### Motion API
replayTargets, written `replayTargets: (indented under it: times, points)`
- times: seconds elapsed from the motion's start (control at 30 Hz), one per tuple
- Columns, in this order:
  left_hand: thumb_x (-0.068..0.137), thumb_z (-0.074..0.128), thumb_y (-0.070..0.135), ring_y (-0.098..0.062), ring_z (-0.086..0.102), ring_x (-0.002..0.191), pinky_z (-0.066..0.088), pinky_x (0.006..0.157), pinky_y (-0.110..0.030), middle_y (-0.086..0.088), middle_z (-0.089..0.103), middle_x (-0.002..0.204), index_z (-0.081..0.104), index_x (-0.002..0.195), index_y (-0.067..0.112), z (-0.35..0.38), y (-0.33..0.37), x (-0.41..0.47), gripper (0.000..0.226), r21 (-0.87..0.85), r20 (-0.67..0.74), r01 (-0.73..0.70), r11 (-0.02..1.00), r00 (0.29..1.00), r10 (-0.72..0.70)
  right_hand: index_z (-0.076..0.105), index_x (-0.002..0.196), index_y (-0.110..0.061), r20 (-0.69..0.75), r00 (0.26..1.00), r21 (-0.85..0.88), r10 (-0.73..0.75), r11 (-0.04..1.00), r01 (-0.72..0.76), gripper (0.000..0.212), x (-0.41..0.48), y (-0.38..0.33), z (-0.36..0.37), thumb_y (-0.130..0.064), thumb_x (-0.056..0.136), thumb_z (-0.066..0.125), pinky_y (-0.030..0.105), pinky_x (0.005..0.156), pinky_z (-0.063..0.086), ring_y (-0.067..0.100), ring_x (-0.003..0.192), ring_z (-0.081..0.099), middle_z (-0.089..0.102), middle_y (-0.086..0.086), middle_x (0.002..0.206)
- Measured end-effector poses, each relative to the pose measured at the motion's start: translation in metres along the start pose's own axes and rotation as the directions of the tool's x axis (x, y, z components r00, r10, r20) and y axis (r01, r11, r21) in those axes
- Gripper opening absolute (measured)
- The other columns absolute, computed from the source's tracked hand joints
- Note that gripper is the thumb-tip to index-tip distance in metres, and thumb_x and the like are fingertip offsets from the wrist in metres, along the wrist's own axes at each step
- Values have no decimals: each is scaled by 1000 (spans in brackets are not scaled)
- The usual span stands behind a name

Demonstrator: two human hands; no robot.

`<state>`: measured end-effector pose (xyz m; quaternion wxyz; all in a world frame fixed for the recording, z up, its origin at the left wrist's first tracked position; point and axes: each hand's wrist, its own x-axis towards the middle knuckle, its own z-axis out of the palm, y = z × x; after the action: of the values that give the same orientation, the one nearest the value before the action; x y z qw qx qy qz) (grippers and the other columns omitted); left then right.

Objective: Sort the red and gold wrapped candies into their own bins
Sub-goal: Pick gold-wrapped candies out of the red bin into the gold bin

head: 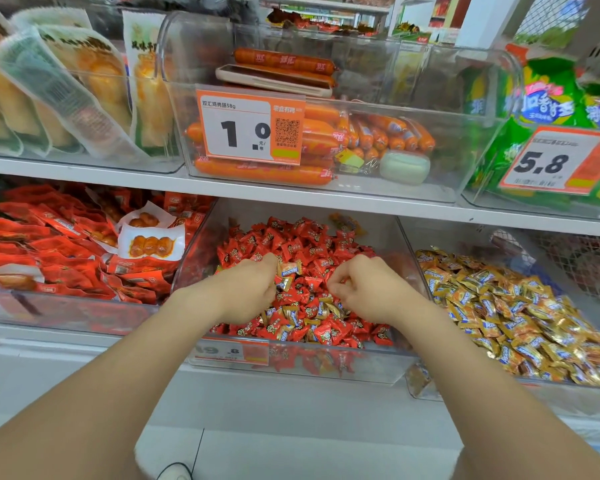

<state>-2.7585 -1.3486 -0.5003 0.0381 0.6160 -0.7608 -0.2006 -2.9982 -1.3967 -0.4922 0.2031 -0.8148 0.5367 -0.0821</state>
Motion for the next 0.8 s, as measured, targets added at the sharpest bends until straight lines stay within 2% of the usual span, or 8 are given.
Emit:
replayTargets:
  times: [0.07, 0.17, 0.3, 0.4, 0.5, 0.6, 0.73, 0.8]
  points:
    - [99, 50, -2, -16, 40, 62, 46, 61, -43, -4, 48, 74, 40, 101, 16, -2, -5, -2, 21, 12, 22, -1, 1000, 1000, 1, 79, 99, -23, 60, 998, -27, -28, 999, 30, 14, -1, -3, 3, -35, 100, 71, 36, 77, 61, 12, 71, 68, 71, -6, 75]
    - [96, 43, -6, -15, 47, 63, 40, 53, -30, -1, 52, 78, 56, 109, 21, -6, -5, -3, 33, -60, -7, 41, 997, 999, -42, 73, 120, -19, 167, 985, -172, -32, 983, 61, 34, 1, -7, 15, -44, 97, 73, 42, 87, 58, 26, 94, 68, 71, 6, 102]
    - [98, 49, 22, -21, 44, 62, 41, 59, -31, -6, 49, 66, 51, 70, 11, -5, -1, 2, 30, -90, -23, 89, 992, 996, -91, 62, 133, -12, 197, 980, -376, -5, 923, 80, 50, 5, -13, 28, -42, 96, 75, 49, 95, 56, 37, 111, 63, 61, 15, 126]
    - [94, 62, 48, -22, 52, 57, 52, 65, -37, -7, 54, 60, 55, 66, 8, 1, -6, 5, 49, -2, -23, 142, 990, 990, -142, 66, 127, -13, 173, 985, -387, -7, 919, 75, 40, 7, -11, 31, -34, 95, 78, 47, 91, 59, 35, 107, 66, 66, 14, 122]
    - [82, 80, 57, -21, 68, 73, 61, 76, -42, 1, 70, 74, 70, 83, 18, 7, -5, 6, 41, 70, -71, 179, 981, 982, -174, 74, 112, -17, 170, 985, -250, -2, 967, 45, 19, 6, -7, 23, -29, 97, 74, 42, 87, 58, 29, 95, 68, 71, 9, 99]
    - [71, 88, 60, -25, 67, 87, 60, 78, -41, -1, 65, 93, 64, 104, 16, 8, 3, 5, 60, 196, -108, 189, 962, 980, -170, 71, 106, -18, 155, 988, -16, 15, 1000, -12, 12, -1, -6, 4, -28, 103, 64, 36, 72, 59, 17, 74, 70, 73, 8, 76]
    - [71, 93, 50, -27, 66, 74, 56, 64, -36, -4, 67, 82, 66, 90, 10, 15, 8, 11, 52, 204, -94, 163, 965, 985, -147, 66, 118, -17, 217, 976, 375, 37, 919, -118, 14, -15, -9, -8, -23, 105, 64, 52, 79, 65, 26, 73, 80, 75, 13, 105]
    - [75, 92, 41, -28, 56, 62, 47, 57, -34, -4, 60, 68, 55, 69, 10, 21, 6, 15, 48, 138, -64, 136, 981, 990, -128, 66, 123, -14, 206, 978, 531, 40, 835, -146, 18, -20, -14, -9, -16, 105, 65, 37, 70, 65, 28, 78, 80, 69, 14, 114]
